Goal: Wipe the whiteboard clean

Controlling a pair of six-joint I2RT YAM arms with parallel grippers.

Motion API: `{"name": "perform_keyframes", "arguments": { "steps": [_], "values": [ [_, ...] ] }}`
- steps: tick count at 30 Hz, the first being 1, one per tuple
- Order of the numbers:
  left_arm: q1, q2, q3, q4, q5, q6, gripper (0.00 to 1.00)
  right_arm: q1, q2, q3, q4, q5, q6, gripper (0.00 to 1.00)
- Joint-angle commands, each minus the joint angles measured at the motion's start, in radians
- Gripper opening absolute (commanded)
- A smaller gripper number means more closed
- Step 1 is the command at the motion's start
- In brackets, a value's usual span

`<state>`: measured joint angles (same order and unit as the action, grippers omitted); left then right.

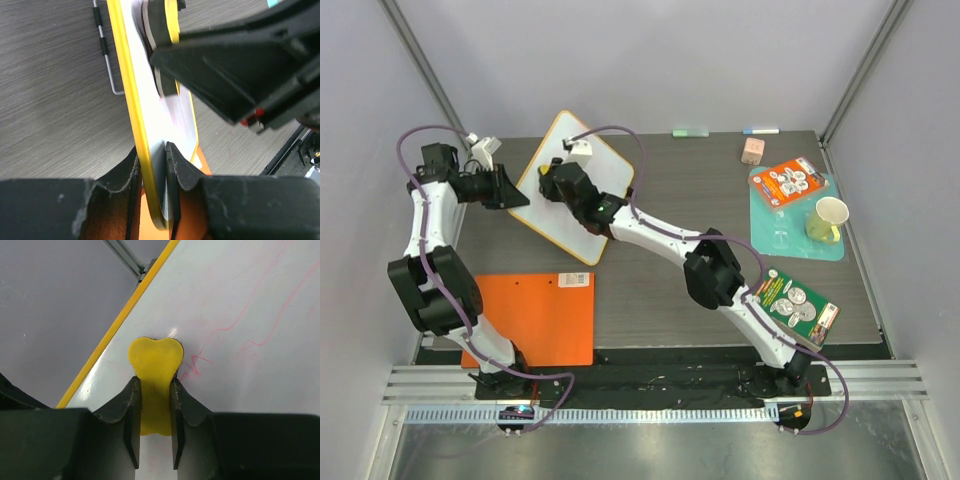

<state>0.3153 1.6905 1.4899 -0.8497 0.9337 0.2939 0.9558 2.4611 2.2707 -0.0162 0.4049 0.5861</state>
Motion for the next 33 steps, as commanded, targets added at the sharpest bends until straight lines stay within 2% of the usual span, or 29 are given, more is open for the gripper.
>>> {"name": "perform_keyframes", "arguments": {
  "steps": [1, 4, 10, 19, 25, 28, 33],
  "values": [
    [-0.058, -0.083, 0.044, 0.011, 0.129, 0.036, 0.00, -0.077, 0.098, 0.023, -0.076, -0.011, 0.102, 0.01],
    [-0.058, -0.083, 0.043, 0.008, 0.128, 0.040, 0.00, -0.117, 0.108, 0.024, -0.079, -0.043, 0.113, 0.01],
    [-0.059, -0.091, 0.035, 0.003, 0.125, 0.045, 0.00, -0.115, 0.125, 0.072, -0.067, -0.116, 0.098, 0.01],
    [-0.061, -0.100, 0.026, -0.008, 0.123, 0.060, 0.00, 0.017, 0.070, 0.038, -0.004, -0.170, 0.009, 0.01],
    [-0.062, -0.110, 0.021, -0.014, 0.119, 0.065, 0.00, 0.026, 0.084, 0.096, 0.007, -0.199, 0.080, 0.01],
    [-0.061, -0.114, 0.020, -0.006, 0.113, 0.059, 0.00, 0.029, 0.065, 0.075, 0.004, -0.222, 0.087, 0.01],
    [-0.062, -0.111, 0.018, 0.018, 0.117, 0.031, 0.00, 0.044, 0.000, -0.055, 0.012, -0.198, 0.098, 0.01]
  ]
}}
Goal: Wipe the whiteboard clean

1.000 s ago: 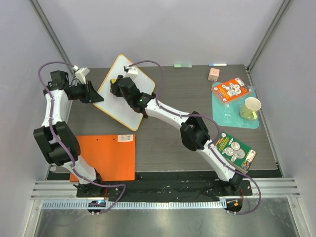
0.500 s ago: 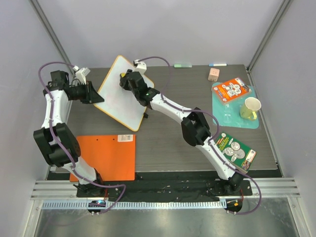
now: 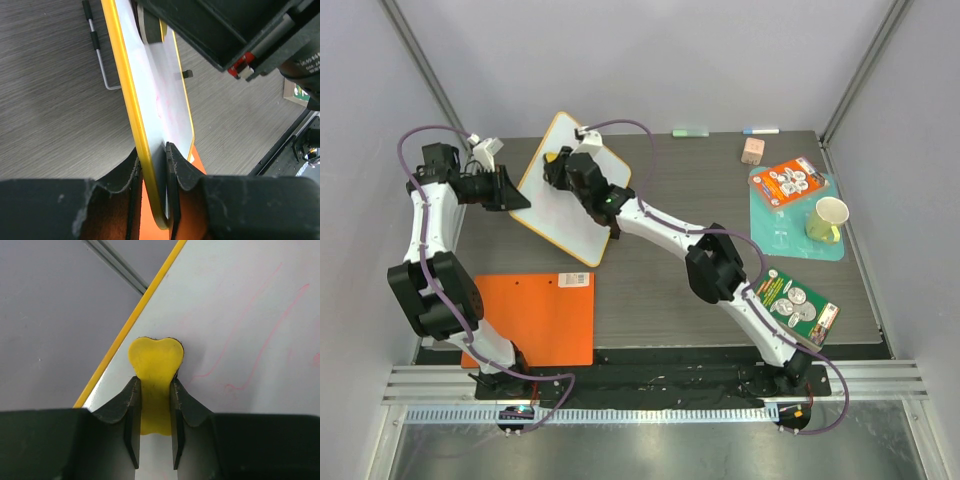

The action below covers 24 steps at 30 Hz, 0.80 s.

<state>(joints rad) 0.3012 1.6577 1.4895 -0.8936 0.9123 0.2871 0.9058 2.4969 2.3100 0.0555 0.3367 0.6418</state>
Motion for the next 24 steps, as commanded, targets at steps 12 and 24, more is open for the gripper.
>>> {"name": "perform_keyframes", "arguments": {
  "steps": [12, 24],
  "values": [
    [-0.048, -0.096, 0.006, 0.079, 0.134, 0.026, 0.00, 0.202, -0.107, -0.224, -0.042, -0.157, 0.021, 0.01],
    [-0.048, -0.101, 0.003, 0.079, 0.129, 0.027, 0.00, 0.056, -0.110, -0.251, -0.049, -0.001, 0.058, 0.01]
  ]
}}
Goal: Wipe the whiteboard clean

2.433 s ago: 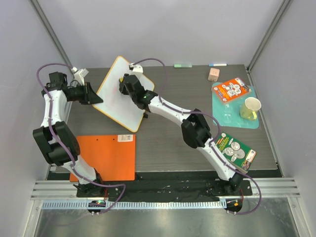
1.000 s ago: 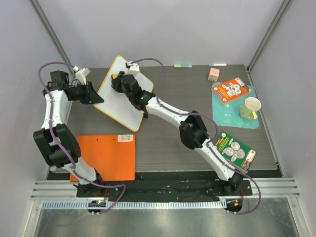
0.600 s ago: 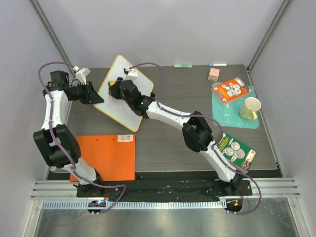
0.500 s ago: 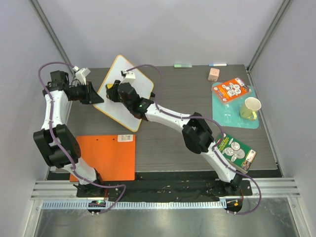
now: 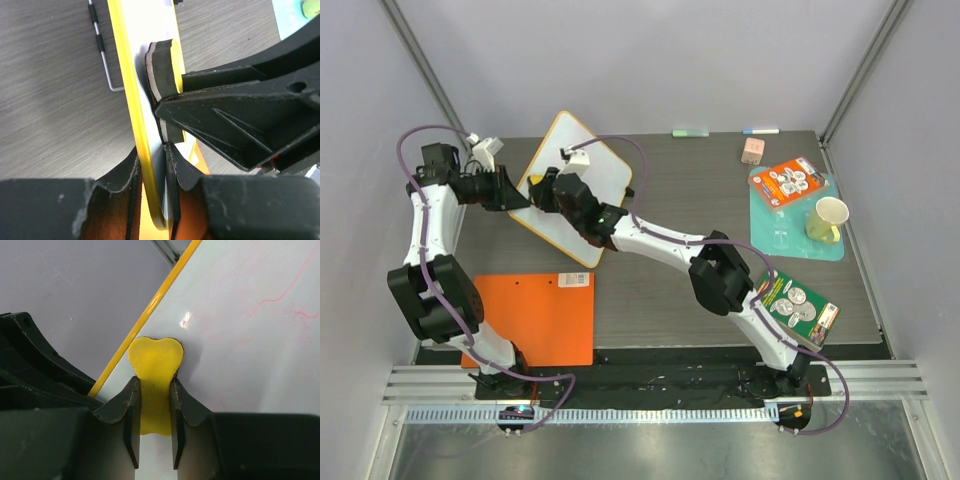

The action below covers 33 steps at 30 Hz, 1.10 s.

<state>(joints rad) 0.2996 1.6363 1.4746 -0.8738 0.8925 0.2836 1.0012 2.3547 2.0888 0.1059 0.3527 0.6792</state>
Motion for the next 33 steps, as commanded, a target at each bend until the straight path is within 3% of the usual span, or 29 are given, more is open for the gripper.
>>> {"name": "perform_keyframes", "arguments": {
  "steps": [1, 6, 10, 14, 21, 28, 33],
  "values": [
    [-0.047, -0.079, 0.018, 0.059, 0.149, 0.031, 0.00, -0.073, 0.038, -0.013, -0.100, -0.014, 0.023, 0.01],
    [-0.048, -0.078, 0.015, 0.059, 0.151, 0.037, 0.00, -0.165, 0.129, 0.094, -0.126, -0.070, 0.054, 0.01],
    [-0.048, -0.069, 0.016, 0.050, 0.146, 0.045, 0.00, -0.216, 0.289, 0.311, -0.196, -0.127, 0.068, 0.01],
    [-0.048, -0.064, 0.018, 0.047, 0.145, 0.049, 0.00, -0.243, 0.328, 0.332, -0.199, -0.120, 0.089, 0.01],
    [-0.050, -0.069, 0.023, 0.044, 0.137, 0.051, 0.00, -0.269, 0.301, 0.235, -0.250, -0.126, 0.111, 0.01],
    [-0.050, -0.067, 0.023, 0.042, 0.140, 0.048, 0.00, -0.260, 0.176, -0.079, -0.242, -0.113, 0.134, 0.01],
    [-0.051, -0.082, 0.010, 0.044, 0.145, 0.046, 0.00, -0.259, 0.173, -0.136, -0.180, -0.129, 0.141, 0.01]
  ]
}}
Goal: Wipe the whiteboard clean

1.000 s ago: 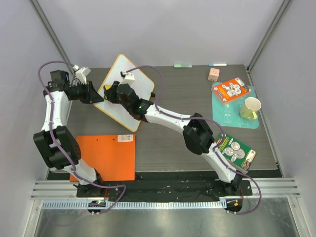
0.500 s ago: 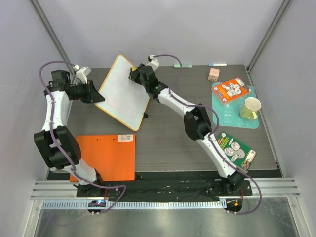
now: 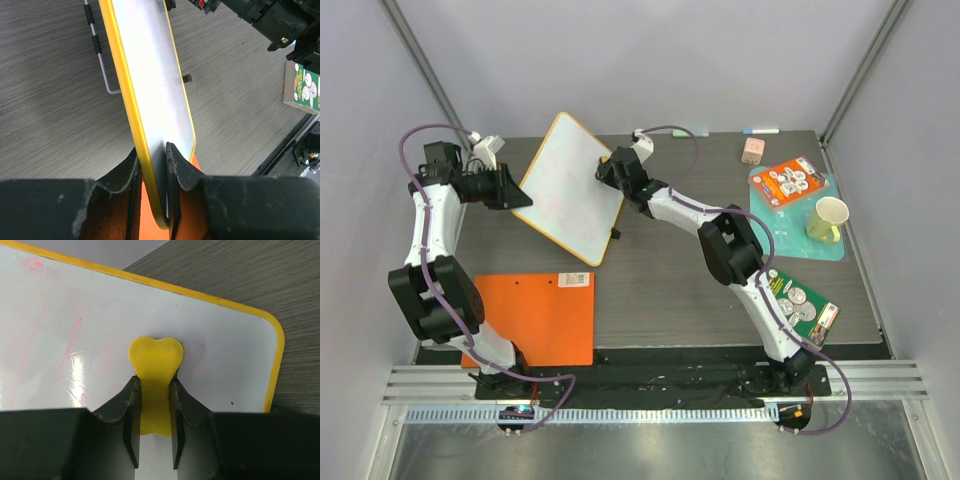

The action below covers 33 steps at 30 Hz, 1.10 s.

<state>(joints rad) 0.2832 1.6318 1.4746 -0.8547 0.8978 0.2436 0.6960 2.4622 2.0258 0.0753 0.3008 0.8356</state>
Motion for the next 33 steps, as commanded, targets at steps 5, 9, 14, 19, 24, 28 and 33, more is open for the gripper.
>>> {"name": "perform_keyframes", "arguments": {
  "steps": [5, 9, 14, 19, 24, 28, 33],
  "values": [
    [-0.036, -0.092, 0.012, 0.006, 0.133, 0.103, 0.00, 0.053, 0.087, 0.007, -0.044, -0.150, -0.039, 0.01],
    [-0.036, -0.095, 0.015, -0.009, 0.127, 0.117, 0.00, 0.068, 0.077, 0.069, 0.053, -0.216, -0.066, 0.01],
    [-0.036, -0.095, 0.015, -0.010, 0.125, 0.115, 0.00, 0.088, 0.060, 0.142, 0.116, -0.282, -0.059, 0.01],
    [-0.038, -0.090, 0.009, -0.007, 0.127, 0.114, 0.00, 0.137, 0.026, 0.131, 0.124, -0.319, -0.067, 0.01],
    [-0.038, -0.087, 0.007, -0.003, 0.128, 0.109, 0.00, 0.184, 0.001, 0.116, 0.103, -0.321, -0.082, 0.01],
    [-0.036, -0.087, 0.001, 0.002, 0.135, 0.109, 0.00, 0.229, 0.006, 0.129, 0.089, -0.308, -0.108, 0.01],
    [-0.038, -0.093, -0.005, 0.002, 0.128, 0.111, 0.00, 0.257, 0.053, 0.231, 0.049, -0.307, -0.104, 0.01]
  ]
}}
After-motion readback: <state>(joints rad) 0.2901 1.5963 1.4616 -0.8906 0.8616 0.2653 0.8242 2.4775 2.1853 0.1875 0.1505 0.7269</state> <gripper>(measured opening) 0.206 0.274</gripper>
